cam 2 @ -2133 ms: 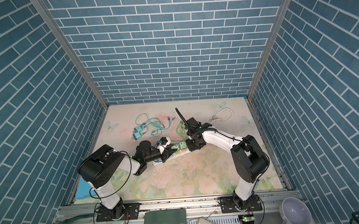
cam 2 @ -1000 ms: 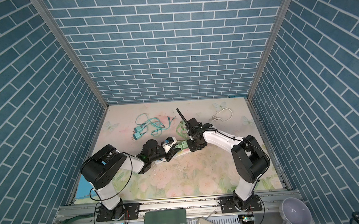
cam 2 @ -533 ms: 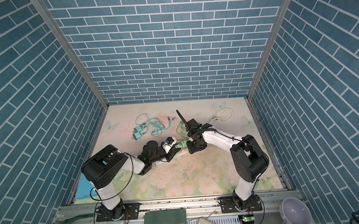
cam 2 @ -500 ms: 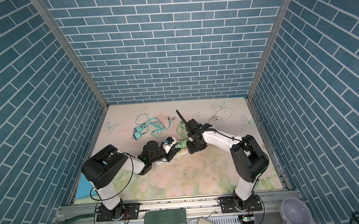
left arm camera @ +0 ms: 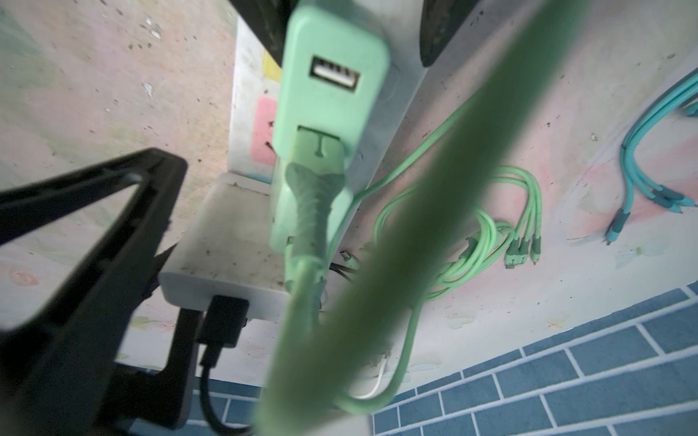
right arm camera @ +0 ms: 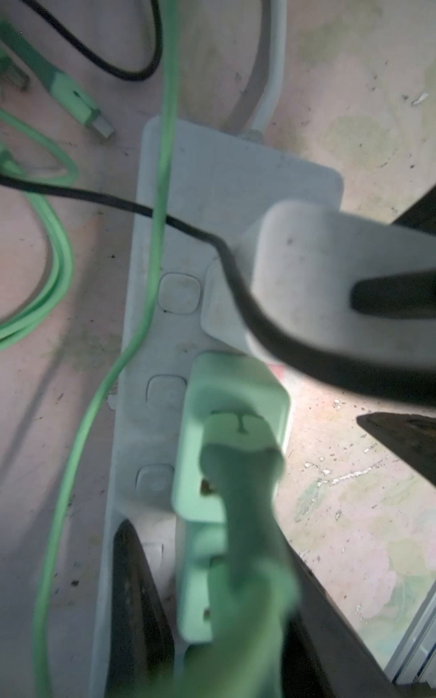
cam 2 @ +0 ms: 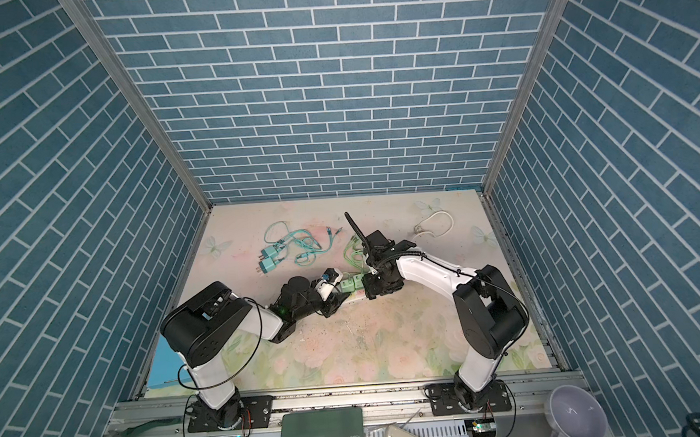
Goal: Insert the plug
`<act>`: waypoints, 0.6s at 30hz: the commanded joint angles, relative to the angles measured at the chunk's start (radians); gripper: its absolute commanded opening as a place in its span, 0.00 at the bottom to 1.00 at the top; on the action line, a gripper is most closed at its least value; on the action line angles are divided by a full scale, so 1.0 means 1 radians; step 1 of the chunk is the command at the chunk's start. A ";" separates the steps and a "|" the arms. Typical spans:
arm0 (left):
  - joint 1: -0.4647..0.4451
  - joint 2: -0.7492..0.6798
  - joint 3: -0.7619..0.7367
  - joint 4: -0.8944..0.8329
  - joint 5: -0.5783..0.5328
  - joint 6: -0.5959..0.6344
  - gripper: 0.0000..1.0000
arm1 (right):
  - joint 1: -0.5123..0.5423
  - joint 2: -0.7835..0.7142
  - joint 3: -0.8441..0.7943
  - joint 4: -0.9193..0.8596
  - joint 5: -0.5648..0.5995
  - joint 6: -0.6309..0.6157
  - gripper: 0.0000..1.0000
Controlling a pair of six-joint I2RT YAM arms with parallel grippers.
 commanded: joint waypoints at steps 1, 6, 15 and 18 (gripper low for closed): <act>0.015 -0.007 -0.043 -0.197 -0.079 -0.017 0.59 | -0.013 -0.065 -0.022 -0.028 -0.024 0.036 0.62; 0.015 -0.066 -0.031 -0.261 -0.083 -0.025 0.64 | -0.026 -0.108 -0.015 -0.044 -0.032 0.048 0.63; 0.015 -0.195 -0.046 -0.378 -0.156 -0.081 0.73 | -0.067 -0.173 0.001 -0.033 -0.036 0.070 0.62; 0.015 -0.280 -0.023 -0.505 -0.210 -0.106 0.77 | -0.098 -0.171 0.033 -0.025 -0.047 0.072 0.63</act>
